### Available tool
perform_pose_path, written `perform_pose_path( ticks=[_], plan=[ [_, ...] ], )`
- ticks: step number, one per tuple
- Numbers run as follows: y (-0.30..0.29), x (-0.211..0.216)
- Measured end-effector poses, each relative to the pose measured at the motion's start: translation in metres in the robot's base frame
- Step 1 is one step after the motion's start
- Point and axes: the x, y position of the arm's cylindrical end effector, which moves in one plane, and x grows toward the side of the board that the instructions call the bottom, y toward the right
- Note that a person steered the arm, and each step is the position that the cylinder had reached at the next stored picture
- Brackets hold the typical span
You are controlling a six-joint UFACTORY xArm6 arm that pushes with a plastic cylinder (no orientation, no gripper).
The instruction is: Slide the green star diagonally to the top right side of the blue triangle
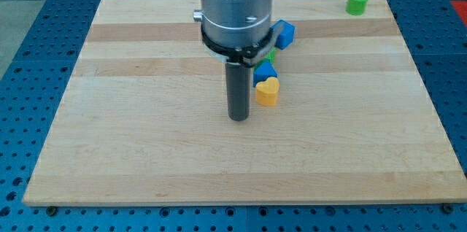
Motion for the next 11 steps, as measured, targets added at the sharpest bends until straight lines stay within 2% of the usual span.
perform_pose_path(
  ticks=[2,5,9,11],
  plan=[
    [-0.002,-0.059],
    [0.031,-0.112],
    [0.14,-0.111],
    [0.179,-0.089]
  ],
)
